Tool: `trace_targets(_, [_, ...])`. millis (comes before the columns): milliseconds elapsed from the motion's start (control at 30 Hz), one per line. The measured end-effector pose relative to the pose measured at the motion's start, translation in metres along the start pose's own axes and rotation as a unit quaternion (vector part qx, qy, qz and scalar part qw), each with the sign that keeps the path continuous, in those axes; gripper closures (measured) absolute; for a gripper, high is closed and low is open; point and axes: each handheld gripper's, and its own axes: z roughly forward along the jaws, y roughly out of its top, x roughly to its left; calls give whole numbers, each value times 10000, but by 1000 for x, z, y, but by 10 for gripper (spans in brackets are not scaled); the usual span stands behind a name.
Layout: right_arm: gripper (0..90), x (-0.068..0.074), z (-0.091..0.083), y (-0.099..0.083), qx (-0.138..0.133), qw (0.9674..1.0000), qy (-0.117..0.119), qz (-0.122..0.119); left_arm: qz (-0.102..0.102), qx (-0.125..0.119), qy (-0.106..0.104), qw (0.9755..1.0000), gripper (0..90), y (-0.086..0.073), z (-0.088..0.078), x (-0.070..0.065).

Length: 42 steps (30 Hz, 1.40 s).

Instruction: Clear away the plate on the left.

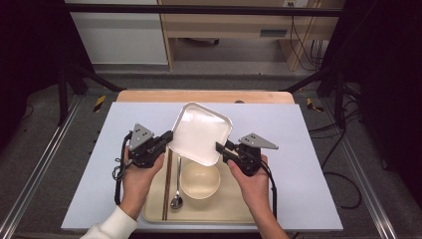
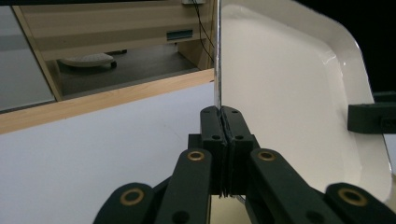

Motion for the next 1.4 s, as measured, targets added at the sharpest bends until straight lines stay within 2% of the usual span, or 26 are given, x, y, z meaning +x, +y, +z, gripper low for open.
trace_targets(100, [761, -2, -2, 3, -151, 9998, -122, -44, -47, 14, -32, 10000, 883, -7, -1, -4])
trace_targets(167, [798, -4, -3, 6, -185, 9997, -111, 84, -121, 27, -62, 9999, 879, -13, -1, -6])
trace_targets(233, [829, -5, -5, 10, -211, 9996, -136, 109, -184, 26, -113, 9998, 874, -18, 0, -9])
trace_targets(333, [851, -6, -8, 15, -303, 9994, -169, 64, -347, -4, -143, 9993, 869, -23, 0, -12])
trace_targets(467, [860, -4, -13, 19, -388, 9990, -218, -73, -535, -58, -289, 9981, 867, -29, 1, -15])
trace_targets(767, [887, -12, -20, 22, -384, 9981, -436, -190, -373, -138, -487, 9980, 820, -32, 4, -29])
trace_targets(900, [889, -16, -20, 23, -345, 9982, -464, -179, -311, -307, -489, 9979, 778, -31, 2, -33])
trace_targets(967, [889, -17, -20, 25, -357, 9981, -477, -166, -337, -403, -458, 9976, 727, -31, 0, -32])
trace_targets(1100, [889, -26, -30, 34, -349, 9978, -551, -137, -372, -690, -189, 9967, 553, -34, -16, -23])
trace_targets(1200, [889, -39, -43, 40, -209, 9977, -636, -128, -349, -802, 97, 9961, 475, -40, -30, -9])
trace_targets(1267, [889, -49, -54, 44, -23, 9975, -703, -112, -290, -847, 441, 9950, 445, -50, -42, 7])
trace_targets(1333, [889, -60, -65, 44, 194, 9970, -751, -77, -226, -856, 807, 9928, 432, -60, -50, 21])
trace_targets(1367, [888, -64, -69, 43, 311, 9967, -746, -61, -192, -777, 975, 9920, 422, -66, -55, 30])
trace_targets(1400, [888, -69, -74, 41, 442, 9961, -768, -16, -184, -726, 1058, 9916, 413, -70, -58, 36])
